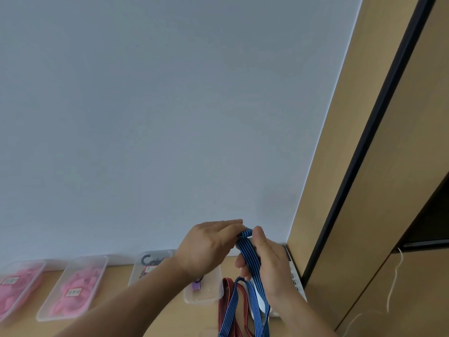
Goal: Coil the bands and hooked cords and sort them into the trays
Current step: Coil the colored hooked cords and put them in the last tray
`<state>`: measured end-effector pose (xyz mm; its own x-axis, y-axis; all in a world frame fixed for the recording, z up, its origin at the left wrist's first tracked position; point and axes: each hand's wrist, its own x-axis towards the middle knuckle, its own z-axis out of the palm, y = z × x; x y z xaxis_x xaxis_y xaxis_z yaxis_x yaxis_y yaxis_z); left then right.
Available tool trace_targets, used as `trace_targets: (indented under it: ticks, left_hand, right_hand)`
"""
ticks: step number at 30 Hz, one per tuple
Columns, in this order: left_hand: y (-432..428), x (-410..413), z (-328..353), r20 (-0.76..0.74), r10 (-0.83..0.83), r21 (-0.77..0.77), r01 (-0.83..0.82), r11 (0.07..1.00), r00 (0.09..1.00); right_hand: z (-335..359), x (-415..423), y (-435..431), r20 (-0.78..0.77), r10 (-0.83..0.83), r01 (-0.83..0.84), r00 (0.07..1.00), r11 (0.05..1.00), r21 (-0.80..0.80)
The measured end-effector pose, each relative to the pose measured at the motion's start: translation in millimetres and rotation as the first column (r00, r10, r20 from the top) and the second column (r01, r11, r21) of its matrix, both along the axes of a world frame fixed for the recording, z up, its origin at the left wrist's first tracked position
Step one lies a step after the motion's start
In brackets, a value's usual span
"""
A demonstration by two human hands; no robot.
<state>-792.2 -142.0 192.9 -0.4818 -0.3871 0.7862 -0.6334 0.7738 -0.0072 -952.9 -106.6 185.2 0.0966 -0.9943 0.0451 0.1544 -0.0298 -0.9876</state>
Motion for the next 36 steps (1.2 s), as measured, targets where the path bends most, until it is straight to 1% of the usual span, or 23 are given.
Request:
trace_targets:
  ticks: [4,6,7,8,9,10,11,12,13,14,15,16,17,18,20,24,29,30,33,36]
  left_hand:
    - [-5,6,-2,0.106,-0.040,-0.111,0.051,0.993,0.994]
    - [-5,3,-2,0.136,-0.037,-0.120,0.053,0.991,0.990]
    - [-4,2,-4,0.135,-0.025,-0.100,0.039,0.994,0.991]
    - [-2,-1,-7,0.095,-0.015,-0.028,0.018,0.999,0.995]
    - [1,-3,-9,0.000,-0.013,0.116,0.013,0.993,1.000]
    - [4,-6,-9,-0.144,0.007,0.303,0.038,0.952,0.990]
    - [7,-8,-8,-0.287,0.043,0.494,0.110,0.862,0.957]
    - [9,-11,-5,-0.404,0.104,0.647,0.204,0.735,0.909]
    - [10,-13,1,-0.490,0.183,0.745,0.300,0.595,0.852]
    - [8,-14,7,-0.545,0.254,0.800,0.405,0.443,0.799]
    - [5,-14,13,-0.568,0.297,0.818,0.488,0.304,0.767]
    - [3,-14,19,-0.577,0.307,0.816,0.539,0.207,0.757]
    - [4,-14,23,-0.591,0.292,0.806,0.569,0.165,0.752]
    - [4,-14,25,-0.599,0.275,0.800,0.576,0.167,0.752]
    - [3,-11,24,-0.595,0.261,0.803,0.552,0.223,0.760]
    - [3,-10,26,-0.561,0.253,0.821,0.491,0.291,0.788]
    - [6,-12,28,-0.536,0.246,0.788,0.375,0.489,0.807]
    - [6,-12,28,-0.521,0.254,0.776,0.328,0.539,0.815]
    - [10,-11,24,-0.397,0.251,0.718,0.129,0.684,0.883]
    - [16,-10,12,-0.273,0.222,0.595,-0.017,0.803,0.936]
  right_hand:
    - [-1,0,-1,0.021,-0.025,0.025,0.999,1.000,-0.002]
    - [-2,0,-1,0.031,-0.052,0.052,0.998,0.999,-0.001]
    - [-2,-1,-1,0.031,-0.066,0.067,0.997,0.998,-0.005]
    - [-2,-2,-1,0.030,-0.079,0.079,0.996,0.997,-0.012]
    - [-2,-3,-1,0.027,-0.089,0.089,0.996,0.996,-0.019]
    - [-1,-4,-2,0.021,-0.098,0.098,0.995,0.995,-0.027]
    - [0,-5,-2,0.016,-0.108,0.109,0.994,0.993,-0.037]
    - [0,-6,-3,0.013,-0.120,0.120,0.993,0.991,-0.050]
    - [0,-6,-3,0.010,-0.132,0.132,0.991,0.989,-0.066]
    - [0,-5,-3,0.007,-0.142,0.142,0.990,0.987,-0.080]
    - [-1,-4,-3,0.003,-0.148,0.148,0.989,0.985,-0.089]
    - [-3,-3,-2,-0.002,-0.148,0.147,0.989,0.985,-0.092]
    - [-4,-1,-2,-0.006,-0.143,0.142,0.990,0.985,-0.094]
    - [-5,0,-1,-0.010,-0.136,0.134,0.991,0.986,-0.094]
    - [-7,1,0,-0.015,-0.125,0.123,0.992,0.989,-0.084]
    - [-7,-4,-1,-0.076,-0.108,0.106,0.991,0.994,-0.030]
    - [-9,-9,-2,-0.126,-0.039,0.044,0.991,0.998,0.039]
    - [-8,-9,-2,-0.124,-0.016,0.022,0.992,0.999,0.045]
    - [-9,-9,0,-0.136,0.028,-0.018,0.990,0.997,0.071]
    - [-10,-7,4,-0.168,0.056,-0.039,0.984,0.994,0.103]
